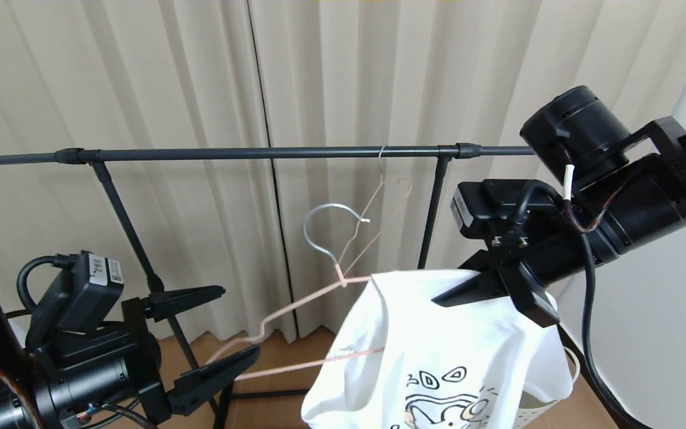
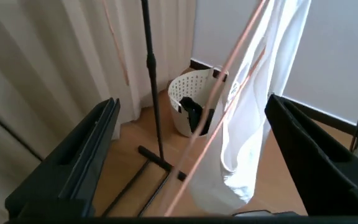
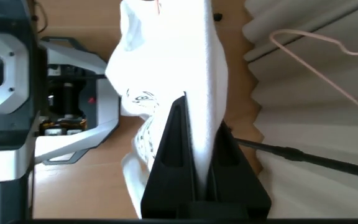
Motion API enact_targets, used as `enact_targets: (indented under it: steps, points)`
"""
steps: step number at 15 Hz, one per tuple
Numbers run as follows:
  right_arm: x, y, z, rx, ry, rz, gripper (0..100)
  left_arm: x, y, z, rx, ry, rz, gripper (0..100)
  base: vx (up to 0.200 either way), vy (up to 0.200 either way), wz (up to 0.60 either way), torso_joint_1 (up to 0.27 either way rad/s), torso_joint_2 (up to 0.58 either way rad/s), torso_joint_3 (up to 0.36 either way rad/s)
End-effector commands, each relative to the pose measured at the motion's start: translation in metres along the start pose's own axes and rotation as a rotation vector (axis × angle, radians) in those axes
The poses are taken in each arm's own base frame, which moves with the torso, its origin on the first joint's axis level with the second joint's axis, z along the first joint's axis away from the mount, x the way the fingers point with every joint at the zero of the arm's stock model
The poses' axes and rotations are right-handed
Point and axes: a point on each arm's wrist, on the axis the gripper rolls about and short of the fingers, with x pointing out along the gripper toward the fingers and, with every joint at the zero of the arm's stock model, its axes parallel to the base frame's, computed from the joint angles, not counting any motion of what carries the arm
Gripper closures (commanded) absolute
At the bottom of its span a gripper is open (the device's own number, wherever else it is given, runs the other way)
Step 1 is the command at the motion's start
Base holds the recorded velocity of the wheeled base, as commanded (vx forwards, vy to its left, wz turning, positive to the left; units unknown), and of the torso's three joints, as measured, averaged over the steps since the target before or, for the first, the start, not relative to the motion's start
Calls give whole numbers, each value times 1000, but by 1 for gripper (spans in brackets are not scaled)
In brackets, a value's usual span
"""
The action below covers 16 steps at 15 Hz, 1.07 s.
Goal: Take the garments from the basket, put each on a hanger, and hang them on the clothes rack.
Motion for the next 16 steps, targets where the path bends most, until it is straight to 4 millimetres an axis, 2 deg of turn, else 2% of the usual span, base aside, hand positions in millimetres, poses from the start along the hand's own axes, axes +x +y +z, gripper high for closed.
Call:
enact_targets:
  steps: [1,3,5,7,8,9,12,13,16]
  points:
    - [-6,4,-6,10,-19,-91,100,-7,3,12,0,-5,67,0,0,0,0,0,0,0]
    - [-6,6,-26,0,-82,-215,100,-8,4,18,-63,104,136,0,0,0,0,0,0,0]
    - [-8,18,-38,-28,-134,-294,100,-6,0,14,-120,190,131,0,0,0,0,0,0,0]
    - [-6,33,-58,-50,-190,-385,100,1,-9,1,-177,291,141,0,0,0,0,0,0,0]
    - [-4,35,-62,-57,-202,-403,100,4,-10,-3,-194,312,145,0,0,0,0,0,0,0]
    - [2,40,-71,-65,-232,-438,100,13,-11,-9,-243,354,163,0,0,0,0,0,0,0]
    - [11,44,-80,-60,-280,-478,100,34,-15,-18,-288,426,179,0,0,0,0,0,0,0]
    - [15,39,-80,-58,-288,-499,100,45,-19,-20,-293,449,192,0,0,0,0,0,0,0]
    - [15,39,-81,-28,-286,-528,100,70,-26,-14,-348,440,221,0,0,0,0,0,0,0]
